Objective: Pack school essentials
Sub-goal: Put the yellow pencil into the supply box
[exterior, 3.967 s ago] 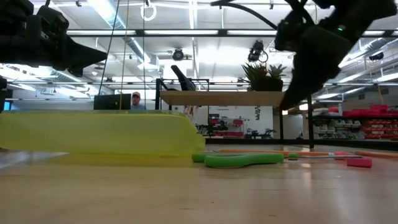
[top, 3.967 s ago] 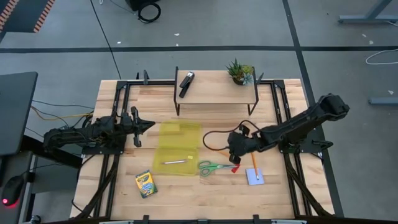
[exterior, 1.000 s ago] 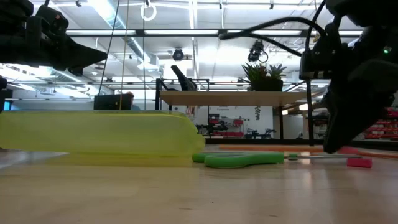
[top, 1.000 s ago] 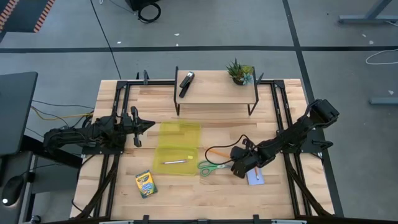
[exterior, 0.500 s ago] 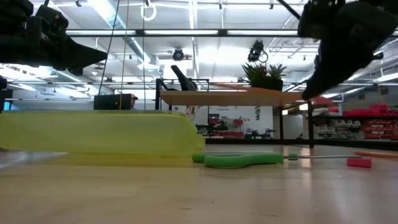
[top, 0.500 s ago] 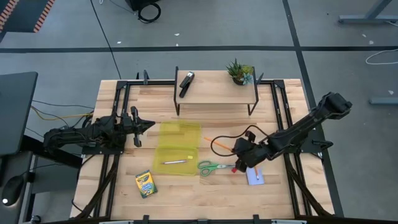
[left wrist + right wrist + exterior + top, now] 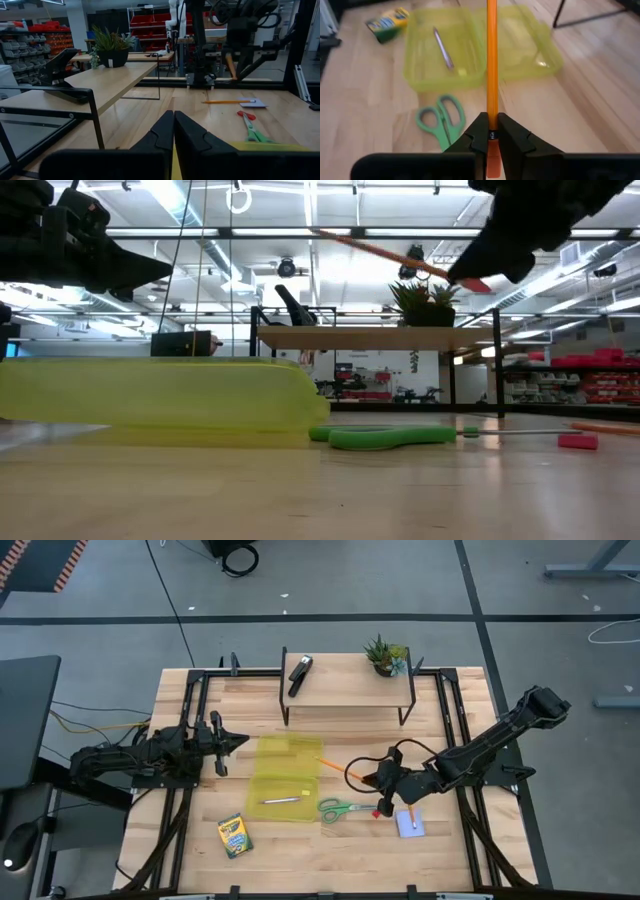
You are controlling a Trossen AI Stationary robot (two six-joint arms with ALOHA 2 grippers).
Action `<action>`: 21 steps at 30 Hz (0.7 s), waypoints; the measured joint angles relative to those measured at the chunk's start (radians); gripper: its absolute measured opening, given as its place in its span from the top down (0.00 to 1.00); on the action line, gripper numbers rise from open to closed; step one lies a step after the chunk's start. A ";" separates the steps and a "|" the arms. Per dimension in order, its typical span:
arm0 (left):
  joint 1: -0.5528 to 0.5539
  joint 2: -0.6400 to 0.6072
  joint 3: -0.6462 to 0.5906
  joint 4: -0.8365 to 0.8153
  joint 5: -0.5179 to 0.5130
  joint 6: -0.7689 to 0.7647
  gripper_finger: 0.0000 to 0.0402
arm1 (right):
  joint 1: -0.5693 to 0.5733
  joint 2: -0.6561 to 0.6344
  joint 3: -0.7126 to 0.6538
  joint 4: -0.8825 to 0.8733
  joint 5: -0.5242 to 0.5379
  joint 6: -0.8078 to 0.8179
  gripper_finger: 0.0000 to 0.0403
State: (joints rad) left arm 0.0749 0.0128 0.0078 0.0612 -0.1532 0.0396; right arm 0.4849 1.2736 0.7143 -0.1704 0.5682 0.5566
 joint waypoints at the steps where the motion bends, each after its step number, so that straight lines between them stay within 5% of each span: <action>1: 0.000 0.000 0.000 0.000 0.000 0.000 0.95 | -0.003 0.000 0.000 0.014 0.000 -0.010 0.91; 11: 0.000 0.000 0.000 0.007 -0.001 0.000 0.94 | -0.055 0.020 0.000 0.193 -0.032 -0.147 0.91; 21: 0.000 0.000 0.000 0.013 0.000 0.000 0.94 | -0.143 0.124 0.000 0.368 -0.176 -0.236 0.91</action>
State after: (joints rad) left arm 0.0746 0.0128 0.0078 0.0743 -0.1535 0.0399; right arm 0.3417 1.3977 0.7147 0.1979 0.3922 0.3209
